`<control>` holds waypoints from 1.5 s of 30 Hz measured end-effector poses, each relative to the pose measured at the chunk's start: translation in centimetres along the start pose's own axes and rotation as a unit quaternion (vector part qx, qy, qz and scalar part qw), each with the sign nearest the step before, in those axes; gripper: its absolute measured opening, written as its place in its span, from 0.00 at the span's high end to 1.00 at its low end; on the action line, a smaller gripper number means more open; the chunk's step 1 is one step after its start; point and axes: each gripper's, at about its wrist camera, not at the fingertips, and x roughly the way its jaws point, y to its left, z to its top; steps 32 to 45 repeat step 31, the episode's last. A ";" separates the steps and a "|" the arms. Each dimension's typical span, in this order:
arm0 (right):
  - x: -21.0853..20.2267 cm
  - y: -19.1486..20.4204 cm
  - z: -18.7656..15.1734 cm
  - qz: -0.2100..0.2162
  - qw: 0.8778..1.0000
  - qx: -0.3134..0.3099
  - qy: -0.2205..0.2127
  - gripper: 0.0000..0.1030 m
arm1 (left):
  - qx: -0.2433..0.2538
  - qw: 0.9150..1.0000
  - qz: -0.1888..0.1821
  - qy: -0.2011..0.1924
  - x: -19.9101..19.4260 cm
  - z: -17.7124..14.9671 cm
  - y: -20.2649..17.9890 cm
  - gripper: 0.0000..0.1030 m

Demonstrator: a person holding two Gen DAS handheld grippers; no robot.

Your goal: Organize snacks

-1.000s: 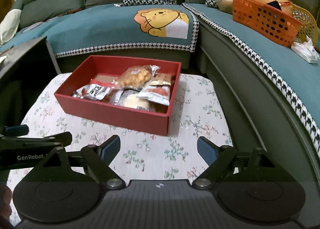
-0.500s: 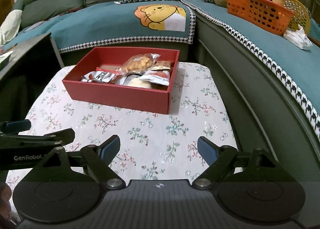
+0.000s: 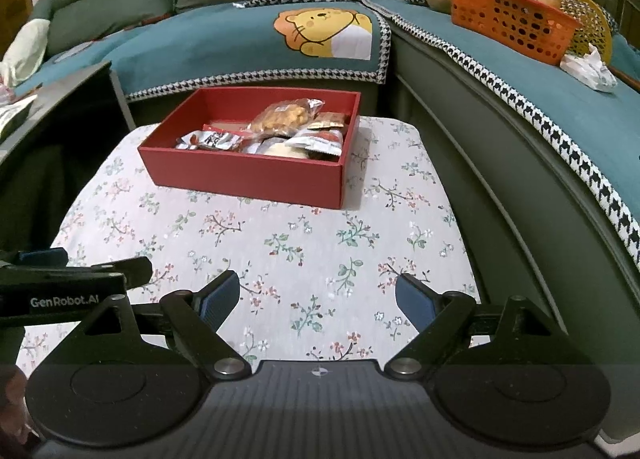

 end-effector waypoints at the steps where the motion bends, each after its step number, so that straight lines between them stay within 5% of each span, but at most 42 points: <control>1: 0.0 0.1 0.0 0.000 1.000 -0.002 0.001 0.13 | -0.002 1.000 -0.002 0.001 0.0 -0.1 0.1 0.00; 45: -0.1 0.4 -0.6 -0.005 1.000 -0.013 0.010 0.12 | 0.034 0.999 0.008 0.007 -0.5 -1.9 -0.8 0.00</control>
